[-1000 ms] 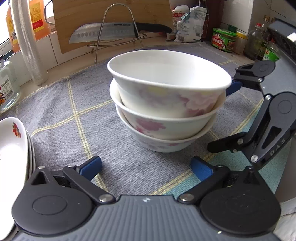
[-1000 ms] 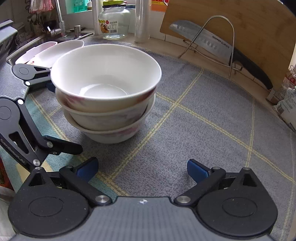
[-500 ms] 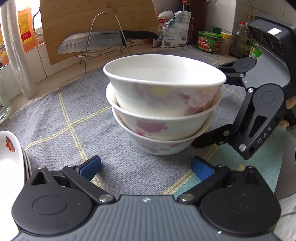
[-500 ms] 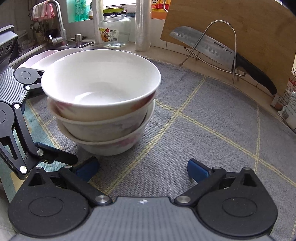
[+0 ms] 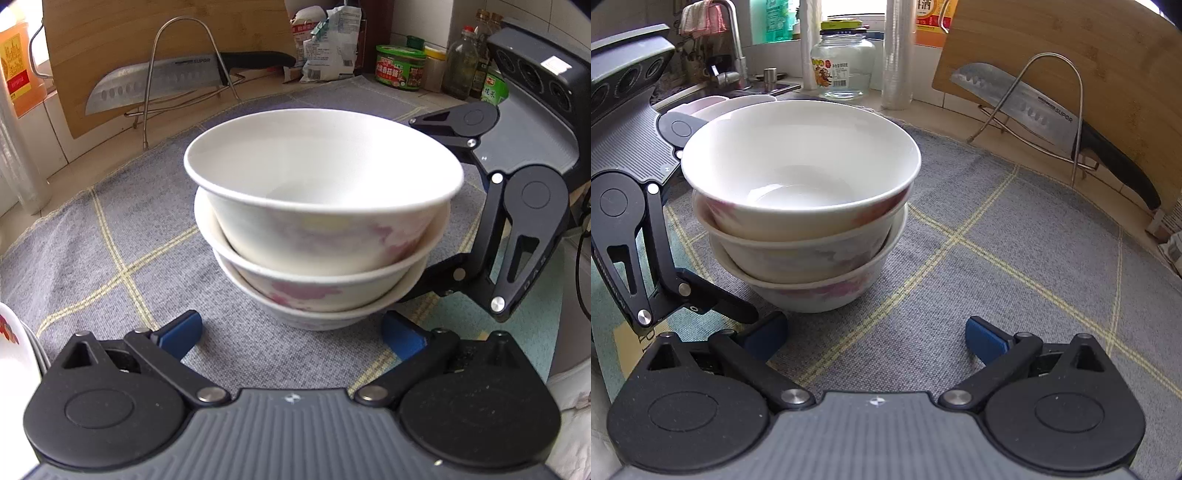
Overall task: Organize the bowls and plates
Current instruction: 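Close the left and right grippers on opposite rims of the bowl stack, then lift the three-bowl stack with both grippers off the mat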
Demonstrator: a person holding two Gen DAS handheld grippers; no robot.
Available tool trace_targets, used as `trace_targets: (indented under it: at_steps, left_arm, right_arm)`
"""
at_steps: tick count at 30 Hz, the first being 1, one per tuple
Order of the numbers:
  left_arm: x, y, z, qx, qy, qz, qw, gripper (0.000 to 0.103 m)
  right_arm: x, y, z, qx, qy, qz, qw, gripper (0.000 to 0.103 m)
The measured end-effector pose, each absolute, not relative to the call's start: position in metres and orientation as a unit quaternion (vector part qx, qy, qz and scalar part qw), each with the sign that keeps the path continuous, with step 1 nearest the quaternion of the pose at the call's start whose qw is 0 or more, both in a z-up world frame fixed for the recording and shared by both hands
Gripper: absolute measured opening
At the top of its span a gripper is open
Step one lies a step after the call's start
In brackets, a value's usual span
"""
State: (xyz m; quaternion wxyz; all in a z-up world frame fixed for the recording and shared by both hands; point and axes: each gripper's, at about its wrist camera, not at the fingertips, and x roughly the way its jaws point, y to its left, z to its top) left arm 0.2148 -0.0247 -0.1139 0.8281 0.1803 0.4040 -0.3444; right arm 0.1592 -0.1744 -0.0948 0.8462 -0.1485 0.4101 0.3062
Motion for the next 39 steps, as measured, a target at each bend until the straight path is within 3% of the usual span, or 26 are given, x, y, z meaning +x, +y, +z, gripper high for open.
trace_targets:
  at_steps: [18, 26, 28, 39]
  left_arm:
    - [0.226, -0.039, -0.109, 0.213, 0.438, -0.335, 0.807, 0.103]
    - [0.222, -0.036, -0.101, 0.254, 0.403, -0.398, 0.784, 0.080]
    - [0.222, -0.034, -0.101, 0.259, 0.399, -0.409, 0.779, 0.080]
    - [0.229, -0.026, -0.099, 0.268, 0.389, -0.463, 0.750, 0.069]
  right_arm:
    - [0.167, -0.179, -0.096, -0.168, 0.383, 0.373, 0.828, 0.103]
    - [0.176, -0.171, -0.090, -0.192, 0.391, 0.392, 0.810, 0.102]
    - [0.176, -0.167, -0.085, -0.200, 0.388, 0.404, 0.804, 0.102]
    - [0.177, -0.145, -0.072, -0.251, 0.394, 0.456, 0.757, 0.078]
